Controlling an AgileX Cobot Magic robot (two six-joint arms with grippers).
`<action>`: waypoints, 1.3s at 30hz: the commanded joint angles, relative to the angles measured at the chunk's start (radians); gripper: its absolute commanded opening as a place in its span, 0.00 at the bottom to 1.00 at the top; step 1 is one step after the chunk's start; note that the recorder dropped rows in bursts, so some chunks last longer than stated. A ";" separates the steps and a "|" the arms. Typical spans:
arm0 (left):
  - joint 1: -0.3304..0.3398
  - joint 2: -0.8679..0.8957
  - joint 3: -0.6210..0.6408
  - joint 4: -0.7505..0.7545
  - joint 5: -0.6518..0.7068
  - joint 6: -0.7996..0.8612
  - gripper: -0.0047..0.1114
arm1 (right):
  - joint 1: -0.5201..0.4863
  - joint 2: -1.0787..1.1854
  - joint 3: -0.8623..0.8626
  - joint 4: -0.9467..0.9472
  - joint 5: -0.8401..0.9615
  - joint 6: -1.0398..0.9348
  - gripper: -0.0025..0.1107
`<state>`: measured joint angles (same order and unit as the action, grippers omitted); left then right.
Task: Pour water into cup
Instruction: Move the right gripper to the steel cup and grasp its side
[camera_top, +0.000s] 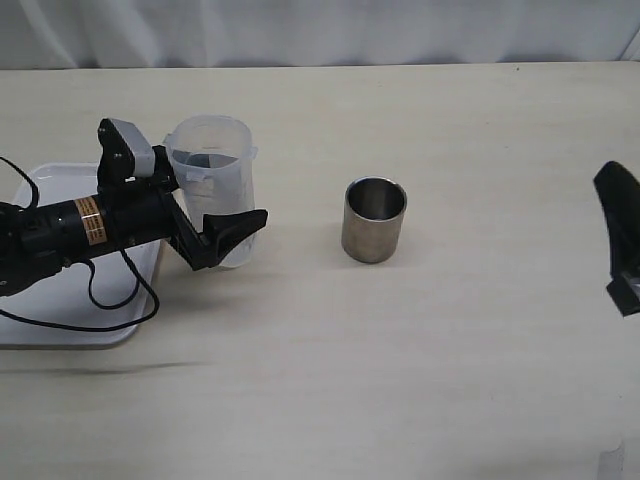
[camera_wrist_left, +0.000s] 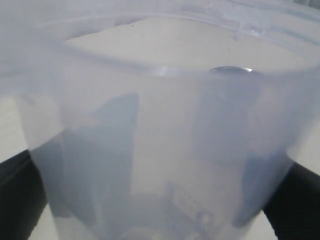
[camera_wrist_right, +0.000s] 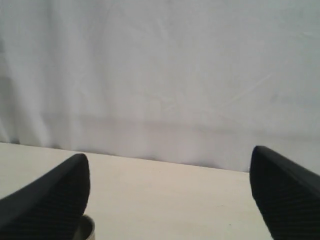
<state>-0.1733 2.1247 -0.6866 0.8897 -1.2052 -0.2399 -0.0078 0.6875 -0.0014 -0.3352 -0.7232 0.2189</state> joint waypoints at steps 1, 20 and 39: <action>-0.002 0.001 -0.006 -0.010 -0.016 0.002 0.94 | -0.002 0.179 0.001 -0.055 -0.159 0.005 0.74; -0.002 0.001 -0.006 -0.013 -0.016 0.002 0.94 | -0.002 1.091 -0.371 -0.484 -0.304 0.007 0.92; -0.002 0.001 -0.006 -0.013 -0.016 0.002 0.94 | 0.020 1.409 -0.627 -0.620 -0.422 0.006 0.92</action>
<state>-0.1733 2.1247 -0.6866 0.8880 -1.2052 -0.2399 -0.0058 2.0669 -0.5995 -0.9211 -1.1233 0.2236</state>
